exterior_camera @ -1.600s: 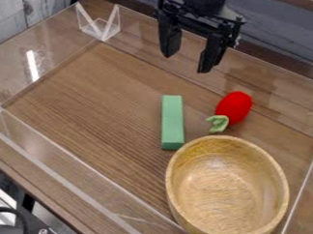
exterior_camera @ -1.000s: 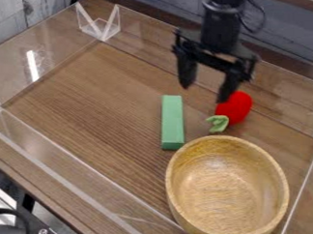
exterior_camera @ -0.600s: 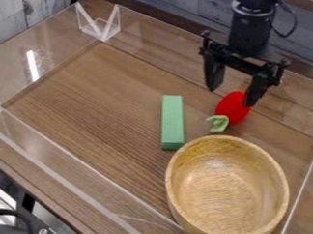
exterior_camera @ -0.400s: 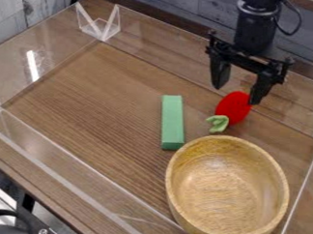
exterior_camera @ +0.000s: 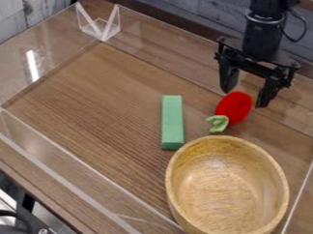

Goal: Move the red object to the left side of the table

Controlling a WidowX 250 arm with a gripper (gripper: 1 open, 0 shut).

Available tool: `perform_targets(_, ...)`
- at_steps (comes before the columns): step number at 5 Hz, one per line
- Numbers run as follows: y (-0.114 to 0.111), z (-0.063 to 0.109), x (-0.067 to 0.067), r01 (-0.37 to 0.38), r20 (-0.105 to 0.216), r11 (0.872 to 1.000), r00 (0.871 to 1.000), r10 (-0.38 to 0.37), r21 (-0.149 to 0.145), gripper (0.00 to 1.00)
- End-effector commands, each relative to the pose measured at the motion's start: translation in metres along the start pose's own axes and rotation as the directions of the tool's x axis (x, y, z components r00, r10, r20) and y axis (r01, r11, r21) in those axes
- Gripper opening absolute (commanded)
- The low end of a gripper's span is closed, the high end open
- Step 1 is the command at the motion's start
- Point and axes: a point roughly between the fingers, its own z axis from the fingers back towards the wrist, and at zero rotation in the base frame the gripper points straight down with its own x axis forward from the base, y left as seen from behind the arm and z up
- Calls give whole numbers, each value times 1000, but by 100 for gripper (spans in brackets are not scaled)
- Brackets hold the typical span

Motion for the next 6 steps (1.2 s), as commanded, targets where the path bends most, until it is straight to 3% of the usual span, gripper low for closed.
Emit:
perform_targets(1, 8, 18, 12, -42, 66, 999, 997, 44, -20, 100)
perform_targets(4, 12, 12, 26, -13, 42, 999, 999, 15, -40, 100)
perform_targets(6, 26, -6, 20, 74, 25, 996, 997, -73, -47, 100)
